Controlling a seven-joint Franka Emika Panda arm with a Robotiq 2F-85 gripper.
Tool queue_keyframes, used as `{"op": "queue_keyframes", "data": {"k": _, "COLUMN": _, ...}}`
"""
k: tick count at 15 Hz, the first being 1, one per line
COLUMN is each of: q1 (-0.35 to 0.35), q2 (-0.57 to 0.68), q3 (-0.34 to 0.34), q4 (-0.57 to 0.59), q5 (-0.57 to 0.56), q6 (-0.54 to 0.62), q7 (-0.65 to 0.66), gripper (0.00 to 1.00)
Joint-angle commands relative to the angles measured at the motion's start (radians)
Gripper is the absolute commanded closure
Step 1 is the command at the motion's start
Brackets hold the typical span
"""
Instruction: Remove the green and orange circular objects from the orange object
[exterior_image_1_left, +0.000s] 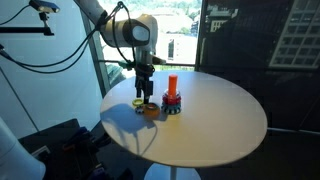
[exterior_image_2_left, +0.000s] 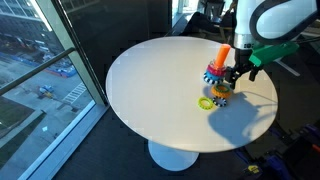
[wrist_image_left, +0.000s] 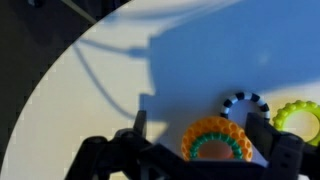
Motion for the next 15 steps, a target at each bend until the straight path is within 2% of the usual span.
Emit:
{"op": "queue_keyframes", "data": {"k": 1, "q1": -0.032, "q2": -0.075, "q3": 0.021, "q4": 0.024, "q5": 0.045, "q6": -0.111, "q7": -0.026, "gripper": 0.0}}
{"op": "queue_keyframes", "data": {"k": 8, "q1": -0.056, "q2": -0.212, "q3": 0.037, "q4": 0.042, "q5": 0.129, "q6": -0.202, "q7": -0.009, "gripper": 0.0}}
{"op": "queue_keyframes", "data": {"k": 15, "q1": -0.075, "q2": -0.322, "q3": 0.058, "q4": 0.072, "q5": 0.123, "q6": -0.219, "q7": 0.03, "gripper": 0.0}}
